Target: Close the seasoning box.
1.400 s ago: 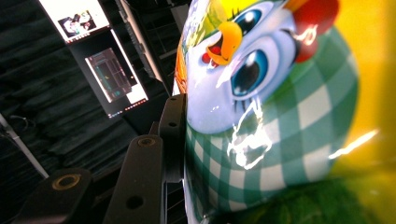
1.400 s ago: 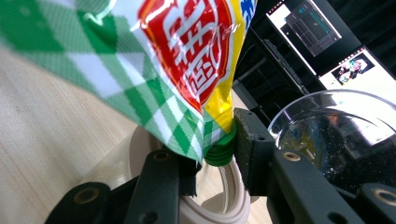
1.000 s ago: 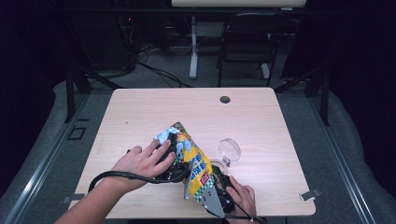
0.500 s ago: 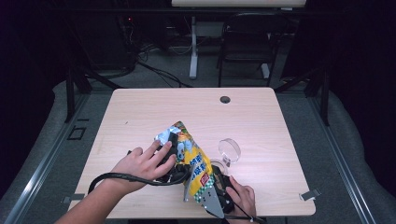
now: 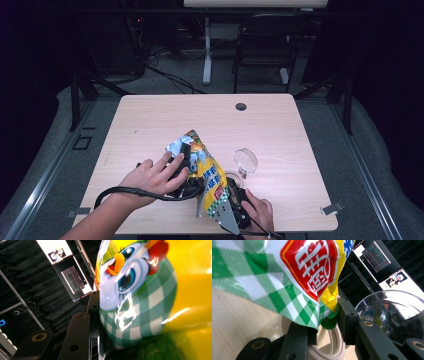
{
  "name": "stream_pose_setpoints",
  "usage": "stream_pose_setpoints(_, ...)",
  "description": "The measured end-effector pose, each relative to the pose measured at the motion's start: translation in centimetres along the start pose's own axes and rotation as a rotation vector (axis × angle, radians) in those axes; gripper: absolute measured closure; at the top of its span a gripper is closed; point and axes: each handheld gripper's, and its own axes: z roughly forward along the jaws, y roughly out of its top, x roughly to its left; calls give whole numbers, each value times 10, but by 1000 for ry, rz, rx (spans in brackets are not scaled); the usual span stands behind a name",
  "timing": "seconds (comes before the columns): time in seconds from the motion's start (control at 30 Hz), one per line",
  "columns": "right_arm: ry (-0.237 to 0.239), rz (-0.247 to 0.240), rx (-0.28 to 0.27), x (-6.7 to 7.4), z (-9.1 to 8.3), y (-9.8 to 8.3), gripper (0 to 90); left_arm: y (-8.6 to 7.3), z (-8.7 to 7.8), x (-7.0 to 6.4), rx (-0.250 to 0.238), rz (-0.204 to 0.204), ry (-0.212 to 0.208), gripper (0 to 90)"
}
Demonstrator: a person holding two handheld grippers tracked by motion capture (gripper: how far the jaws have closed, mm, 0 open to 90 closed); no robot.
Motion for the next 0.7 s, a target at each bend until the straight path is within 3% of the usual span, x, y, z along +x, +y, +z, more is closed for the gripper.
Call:
stream_pose_setpoints(0.27,-14,5,-5,1,0,0,711,0,-3,1,5,12,-2,689)
stream_pose_setpoints(0.37,-16,20,-18,3,0,-1,711,1,-4,3,1,27,15,690)
stream_pose_setpoints(0.43,-24,24,-19,2,0,-1,711,0,-4,3,3,11,5,691)
stream_pose_setpoints(0.7,-25,36,-15,2,0,-2,711,1,-4,5,-2,22,9,693)
